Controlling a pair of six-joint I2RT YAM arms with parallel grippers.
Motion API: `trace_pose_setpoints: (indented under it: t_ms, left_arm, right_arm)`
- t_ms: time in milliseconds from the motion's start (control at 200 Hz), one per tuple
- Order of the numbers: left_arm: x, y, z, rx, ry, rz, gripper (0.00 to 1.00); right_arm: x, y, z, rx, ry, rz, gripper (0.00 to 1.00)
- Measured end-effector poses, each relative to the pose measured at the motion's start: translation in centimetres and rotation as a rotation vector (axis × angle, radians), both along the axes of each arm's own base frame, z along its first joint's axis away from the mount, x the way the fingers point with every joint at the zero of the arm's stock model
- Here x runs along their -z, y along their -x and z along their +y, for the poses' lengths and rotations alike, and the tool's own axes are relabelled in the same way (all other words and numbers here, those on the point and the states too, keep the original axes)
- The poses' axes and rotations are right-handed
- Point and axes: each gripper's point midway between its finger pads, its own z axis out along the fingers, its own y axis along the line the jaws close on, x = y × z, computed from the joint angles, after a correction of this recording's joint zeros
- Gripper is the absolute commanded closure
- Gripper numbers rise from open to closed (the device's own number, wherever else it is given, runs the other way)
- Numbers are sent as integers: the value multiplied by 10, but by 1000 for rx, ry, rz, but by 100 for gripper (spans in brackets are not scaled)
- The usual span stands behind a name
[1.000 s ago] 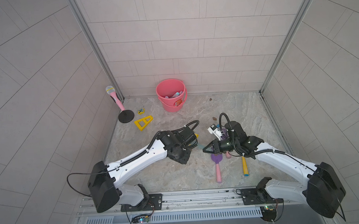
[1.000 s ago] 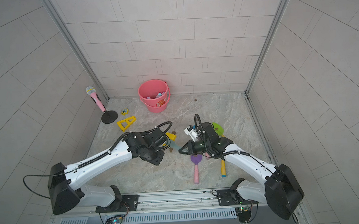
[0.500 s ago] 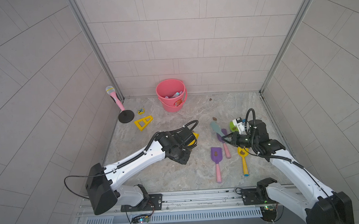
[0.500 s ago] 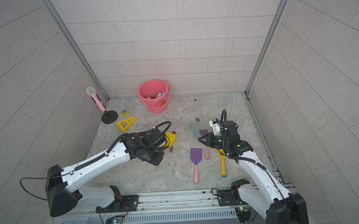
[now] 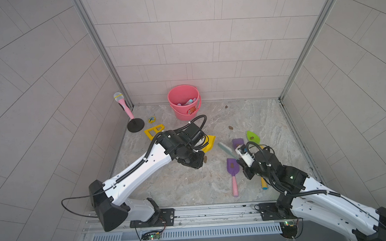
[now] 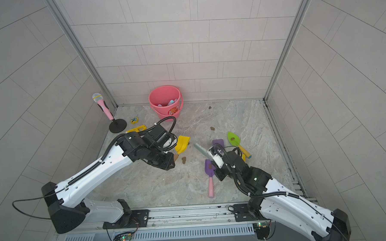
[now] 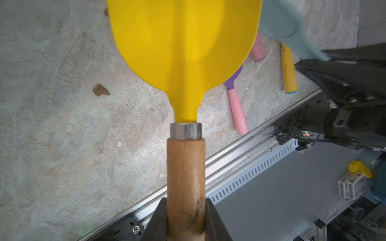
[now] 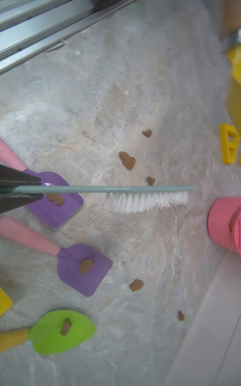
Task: Brush the soil off the hand trowel and place it into the bucket
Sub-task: Brush off the soil from the hand trowel.
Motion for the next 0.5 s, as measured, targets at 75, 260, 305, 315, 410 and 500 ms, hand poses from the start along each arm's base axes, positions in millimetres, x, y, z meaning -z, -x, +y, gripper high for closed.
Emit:
trace_pose_setpoints:
  t_ms: [75,260,305,315,410,500]
  left_arm:
    - [1,7,1,8,7,48,100]
    - [4,20,1,32,15,116,100]
    - [8,23,3,33,6,133,100]
    - [8,24,3,33,4,136,100]
    - [15,28,6,32,-14,160,100]
    - [21,32,9,32,-26,179,100]
  right_arm:
    - [6,7,18,-118,145,-65,100]
    - [10,5,45,-283,419,-233,100]
    - [8,3,49,-308,466,-276,100]
    - [8,3,50,-313,476,-285,100]
    - [0,0,59,-357,544,-376,100]
    - [-8,-2,63,-390,598,-457,100]
